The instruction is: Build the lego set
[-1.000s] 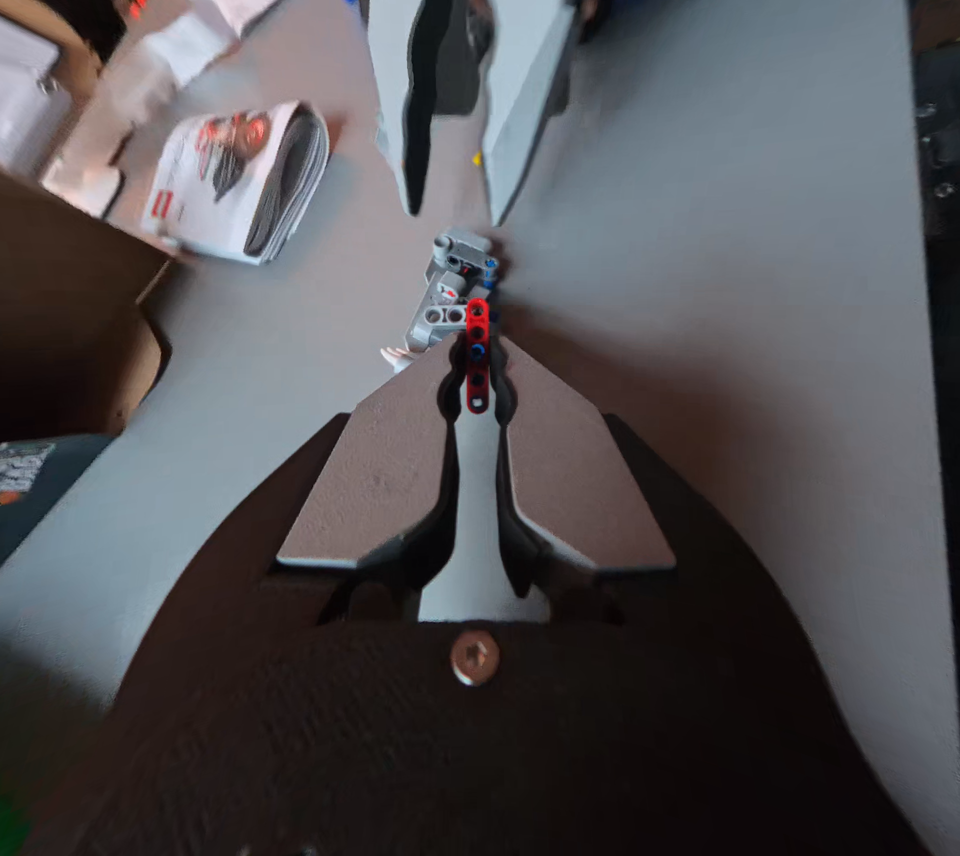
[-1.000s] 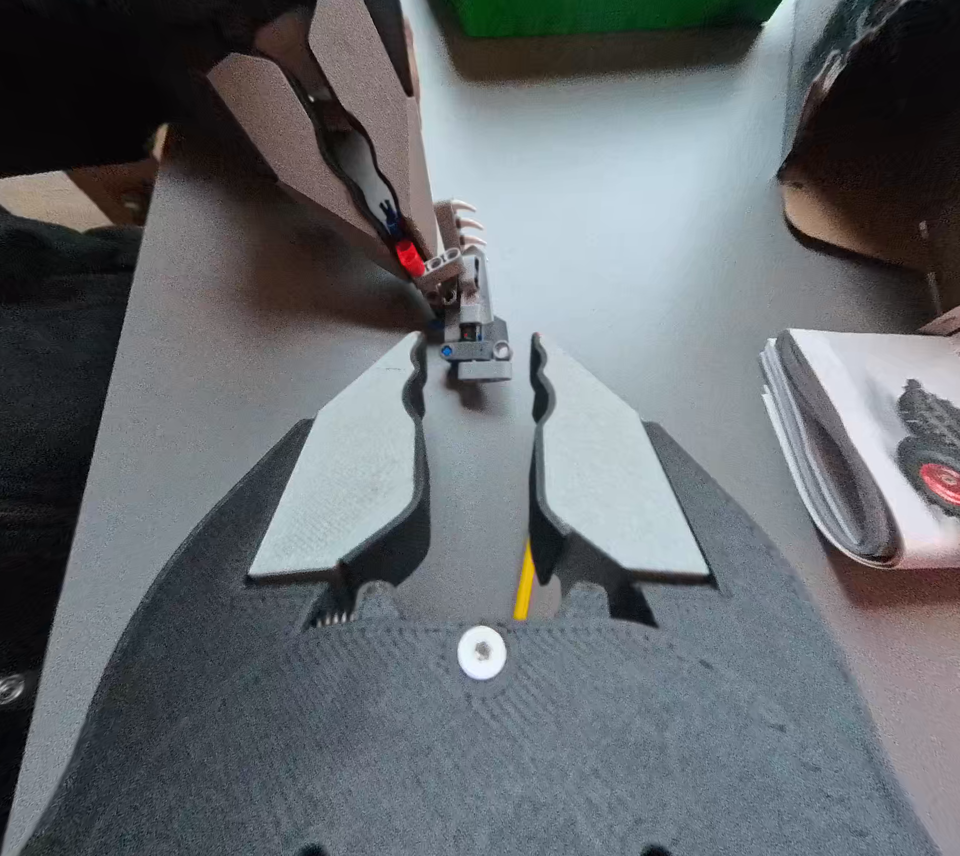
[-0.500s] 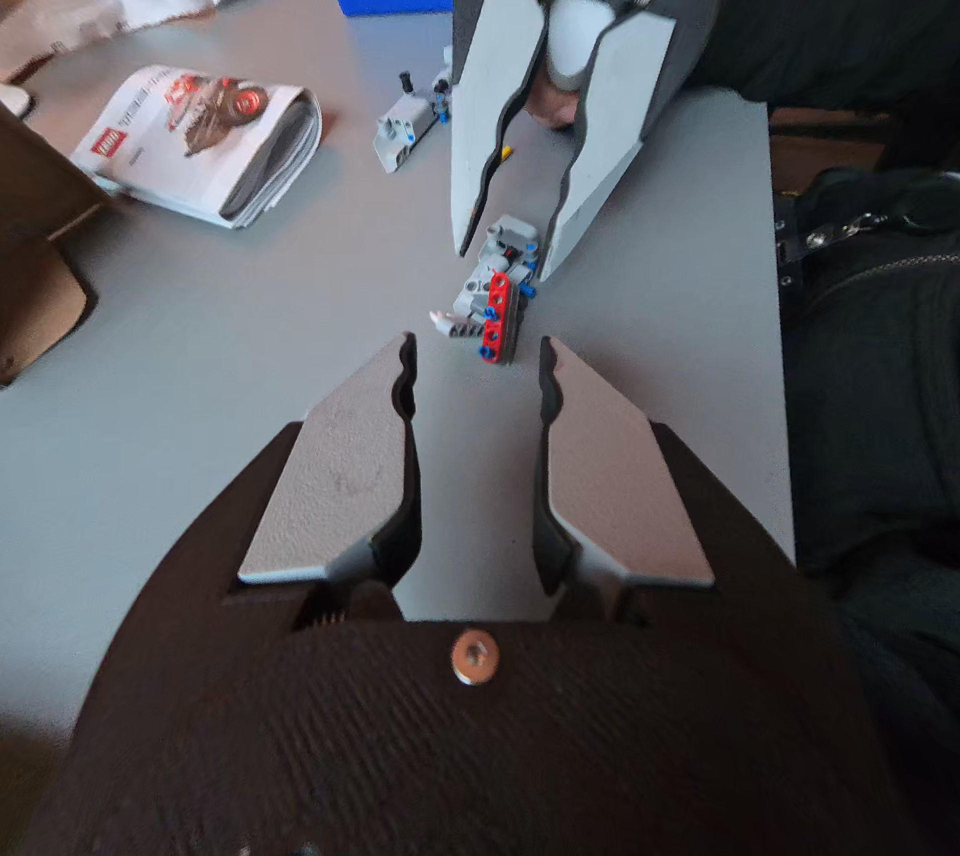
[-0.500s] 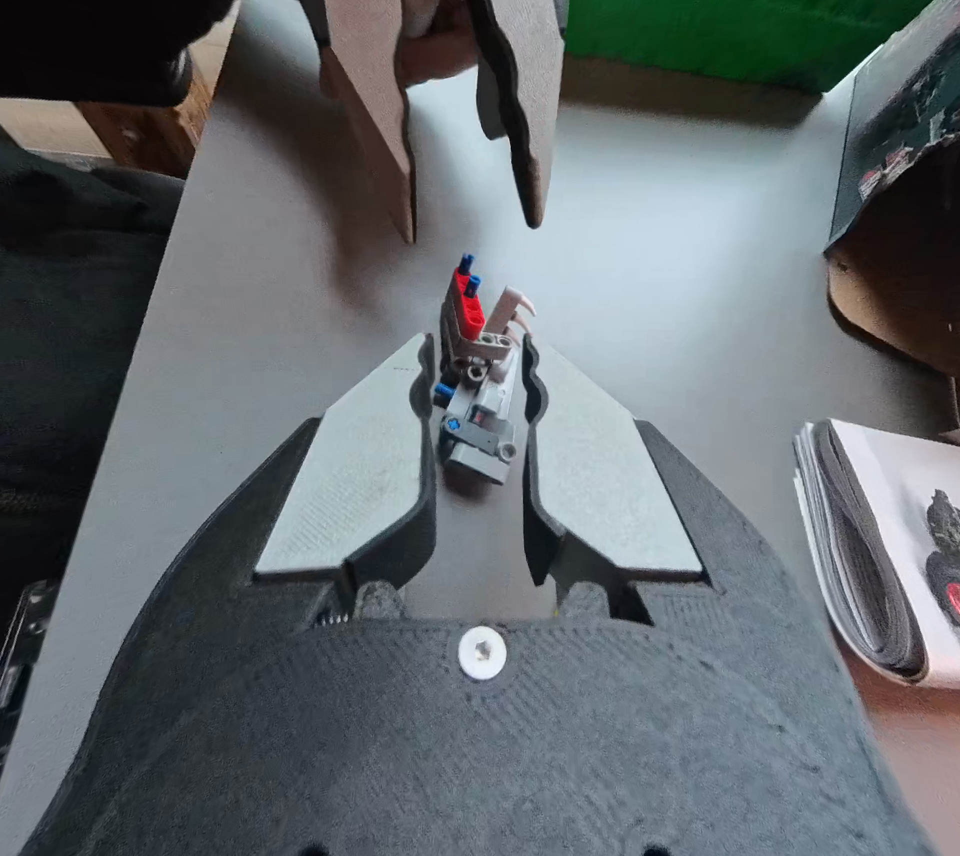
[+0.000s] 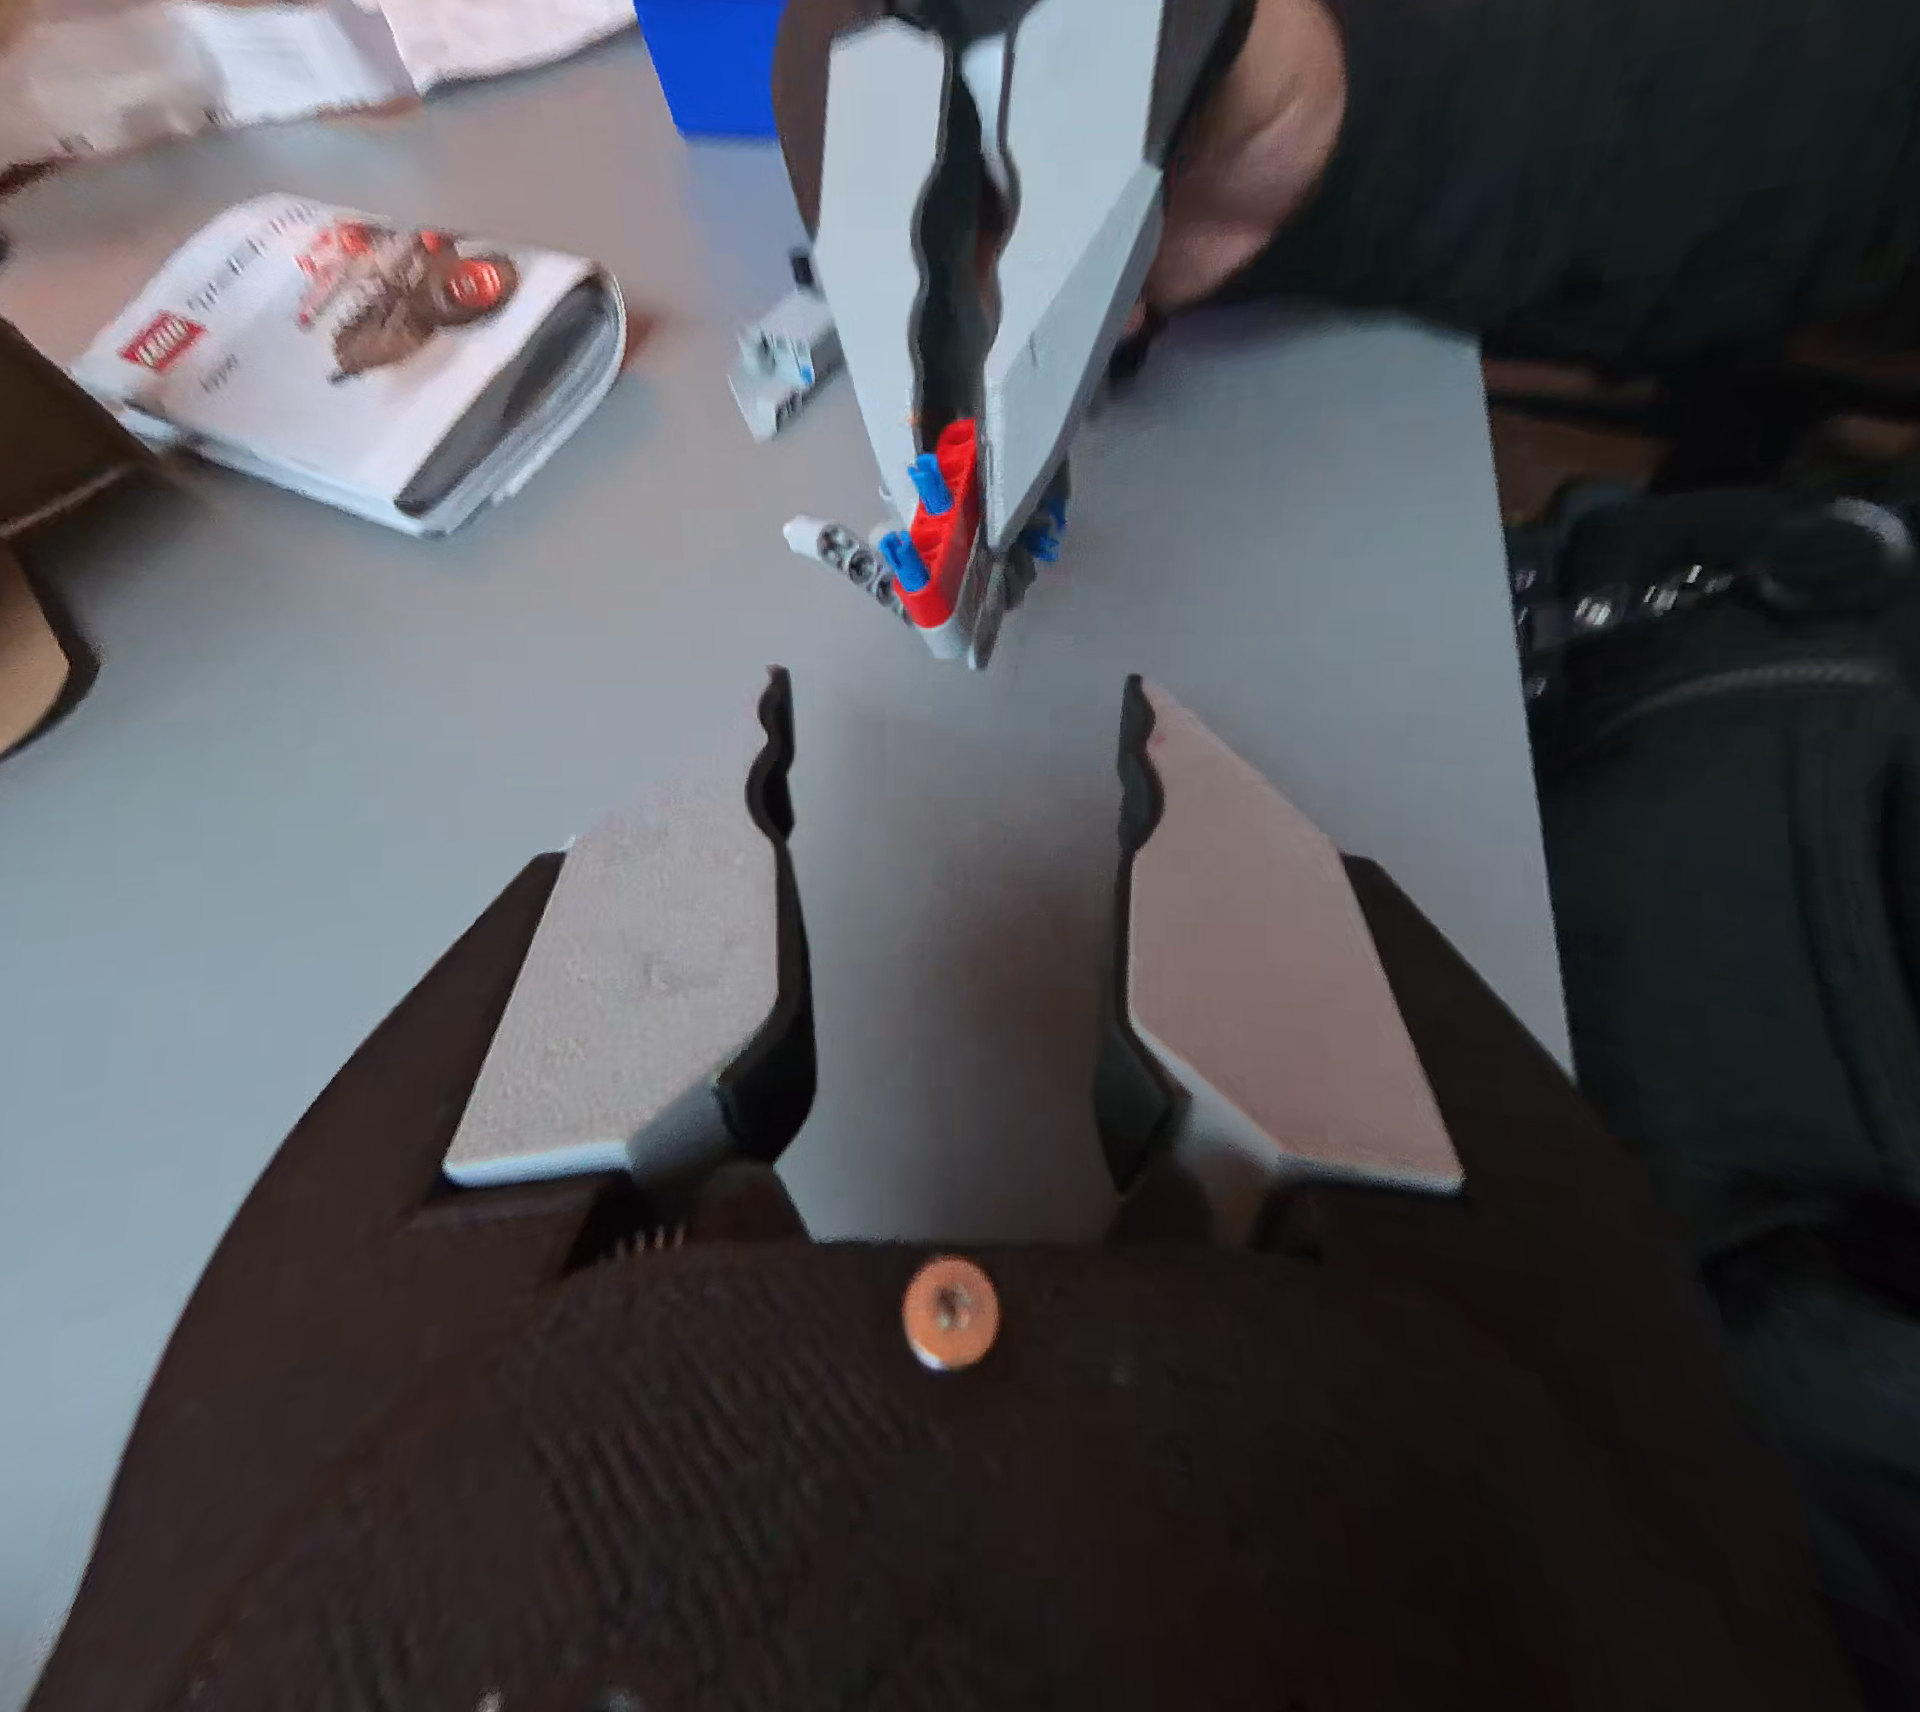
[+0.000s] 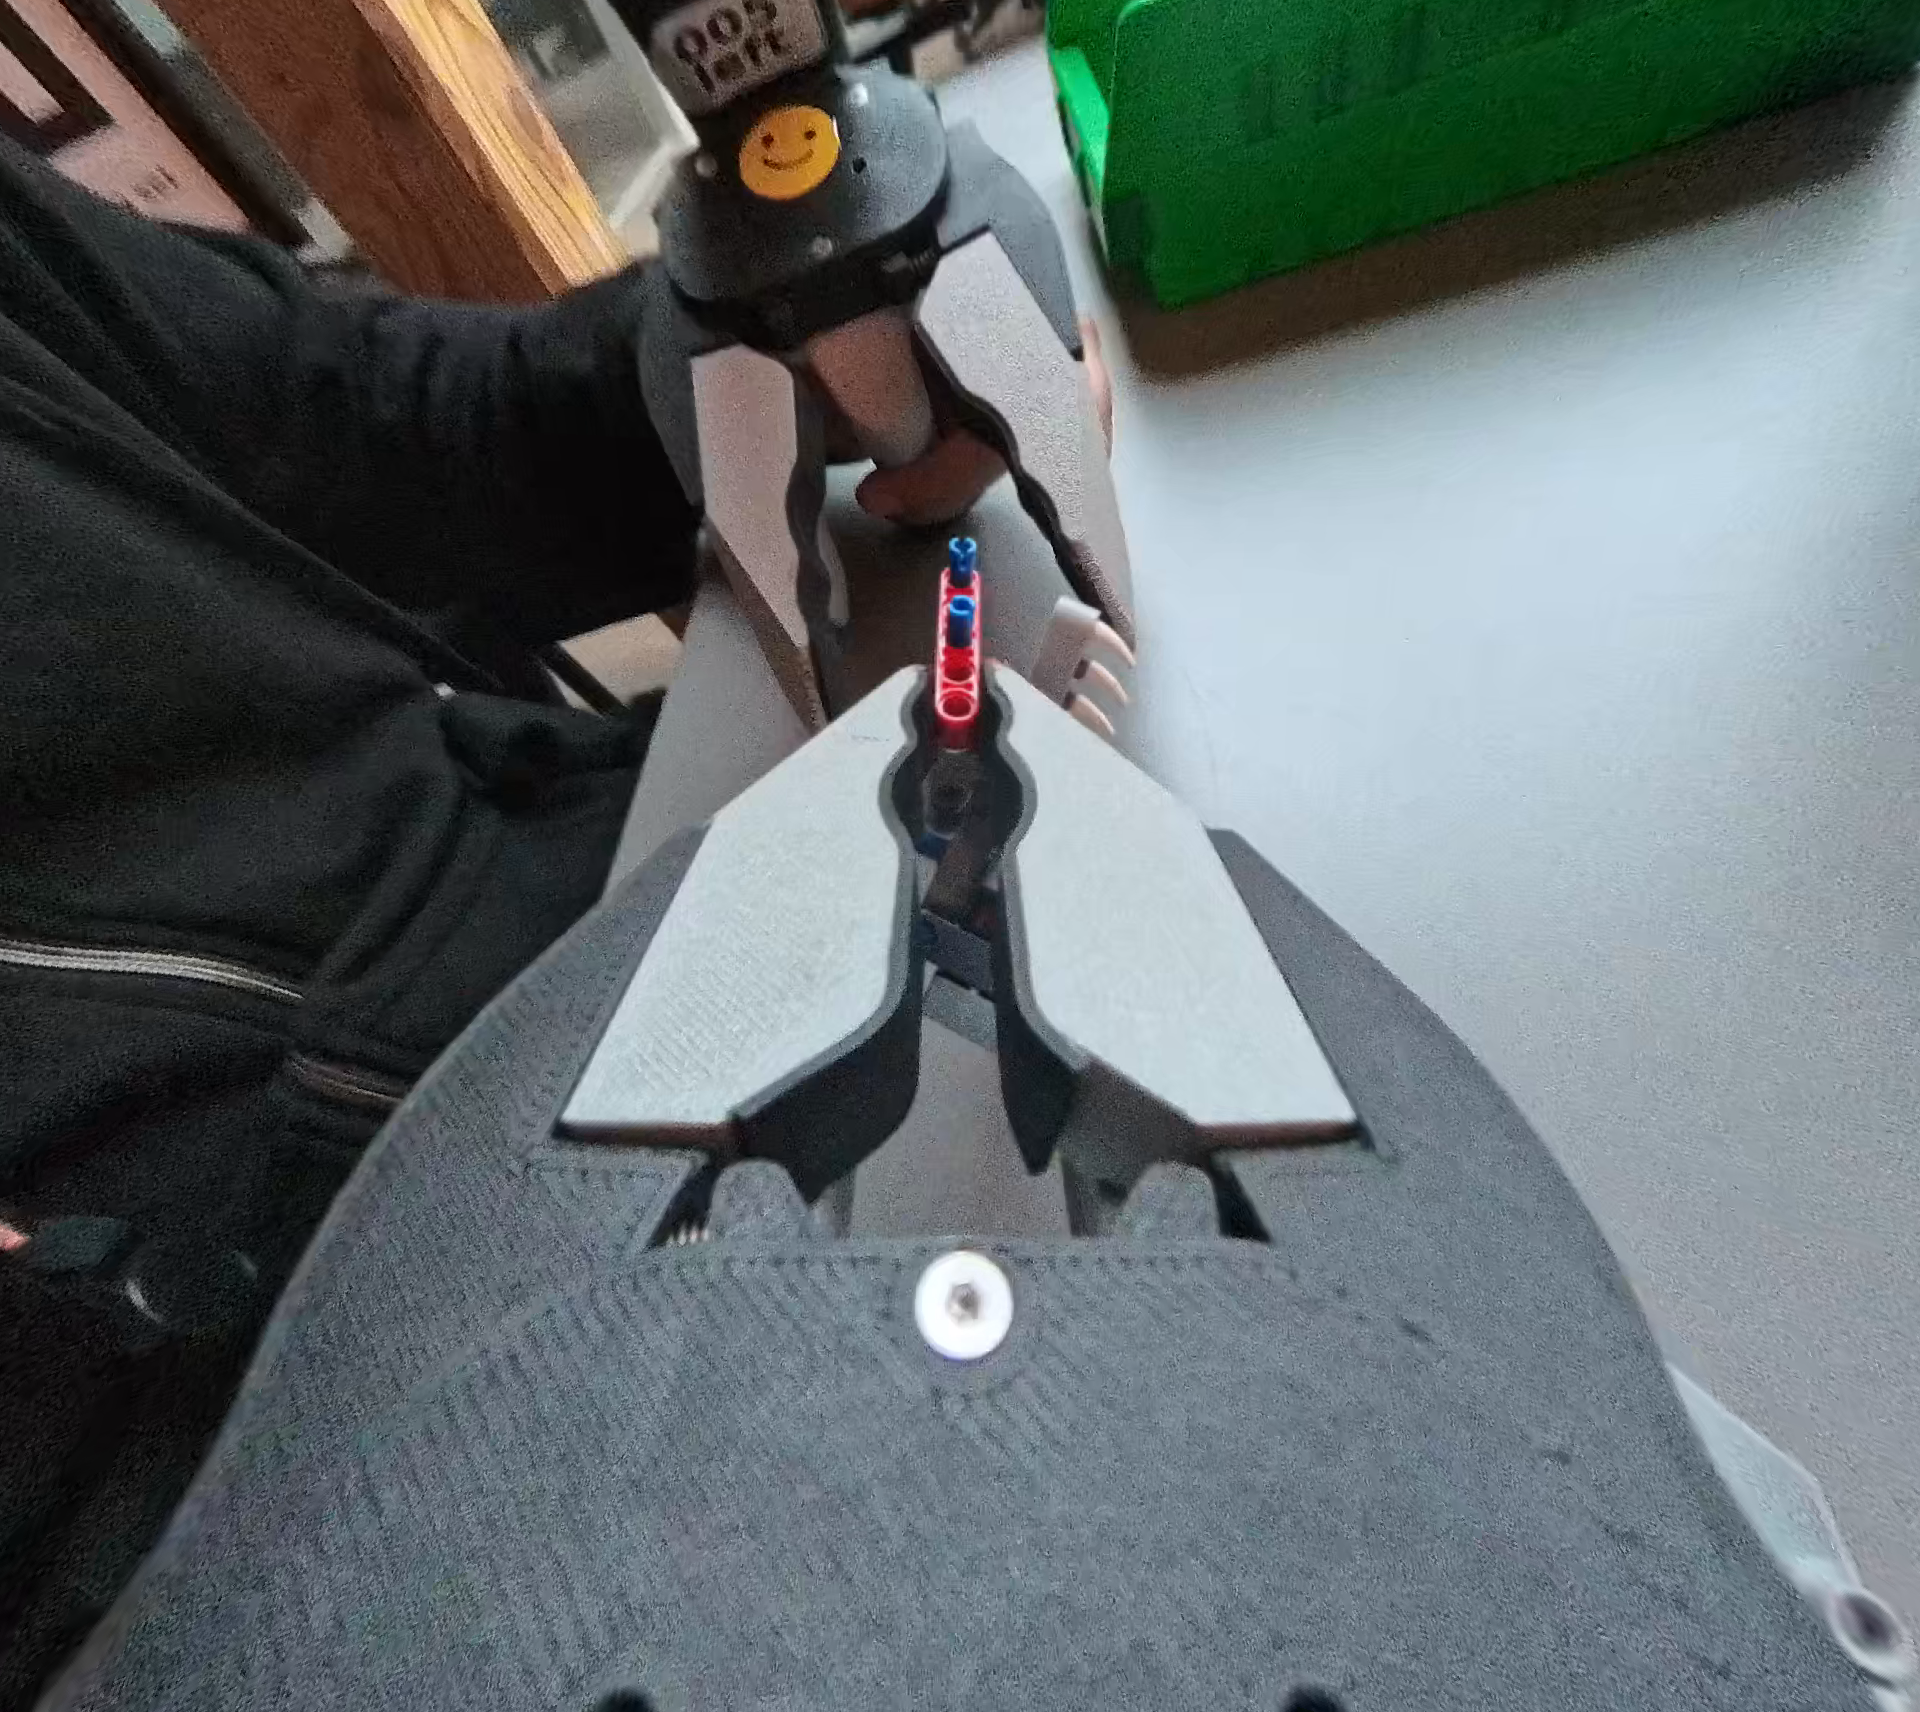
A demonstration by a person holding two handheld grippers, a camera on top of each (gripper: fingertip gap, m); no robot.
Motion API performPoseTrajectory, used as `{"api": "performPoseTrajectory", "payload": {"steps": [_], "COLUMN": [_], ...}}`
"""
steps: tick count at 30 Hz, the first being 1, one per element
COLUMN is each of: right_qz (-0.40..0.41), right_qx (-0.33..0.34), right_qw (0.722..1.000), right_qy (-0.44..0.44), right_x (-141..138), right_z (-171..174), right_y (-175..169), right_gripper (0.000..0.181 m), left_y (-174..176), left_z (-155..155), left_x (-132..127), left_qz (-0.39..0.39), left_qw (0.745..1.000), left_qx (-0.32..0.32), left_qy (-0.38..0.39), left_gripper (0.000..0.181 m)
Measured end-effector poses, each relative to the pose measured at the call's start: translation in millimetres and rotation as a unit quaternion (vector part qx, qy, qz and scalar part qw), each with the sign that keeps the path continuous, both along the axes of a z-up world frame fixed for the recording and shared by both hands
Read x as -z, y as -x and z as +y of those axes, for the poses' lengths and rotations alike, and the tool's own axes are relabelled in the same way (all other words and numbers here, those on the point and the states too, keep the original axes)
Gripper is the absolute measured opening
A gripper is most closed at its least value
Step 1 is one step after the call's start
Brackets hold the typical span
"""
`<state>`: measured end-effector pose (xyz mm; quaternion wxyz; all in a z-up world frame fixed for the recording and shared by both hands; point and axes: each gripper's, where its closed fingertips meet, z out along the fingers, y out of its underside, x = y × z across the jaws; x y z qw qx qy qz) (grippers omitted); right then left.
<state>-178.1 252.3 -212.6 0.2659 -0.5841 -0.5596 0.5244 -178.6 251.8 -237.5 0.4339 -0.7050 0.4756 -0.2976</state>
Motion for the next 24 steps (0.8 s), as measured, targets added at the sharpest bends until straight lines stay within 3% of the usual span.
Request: {"api": "performPoseTrajectory", "payload": {"steps": [2, 4, 6, 9, 15, 21, 24], "right_qz": [0.027, 0.057, 0.078, 0.105, 0.147, 0.165, 0.209], "right_qx": [-0.013, -0.029, -0.025, -0.023, -0.014, -0.014, -0.036], "right_qw": [0.997, 0.992, 0.989, 0.984, 0.97, 0.969, 0.951], "right_qy": [0.069, 0.113, 0.122, 0.144, 0.194, 0.185, 0.224], "right_x": [-8.8, -19.2, -28.0, -37.1, -48.6, -54.3, -71.4], "right_z": [-1.8, -4.8, -2.7, -0.8, 4.3, 3.5, 0.3], "right_y": [-2.2, -3.6, -4.6, -4.5, -7.5, -9.1, -12.9], "right_gripper": [0.004, 0.004, 0.004, 0.004, 0.004, 0.004, 0.005], "left_y": [-7.5, -13.2, -20.2, -29.6, -29.7, -30.4, -28.9], "left_z": [1.6, 3.7, 0.0, 0.4, 11.3, 13.8, 4.2], "left_x": [-13.6, -22.1, -24.9, -35.3, -49.4, -53.4, -71.3], "left_qz": [-0.053, -0.089, -0.104, -0.152, -0.243, -0.229, -0.283], "left_qw": [0.999, 0.996, 0.994, 0.987, 0.965, 0.972, 0.959], "left_qx": [-0.001, 0.0, 0.019, 0.015, -0.015, -0.037, -0.003], "left_qy": [0.005, 0.013, 0.026, 0.045, 0.1, 0.037, 0.02], "left_gripper": [0.062, 0.052, 0.046, 0.058, 0.038, 0.039, 0.037]}}
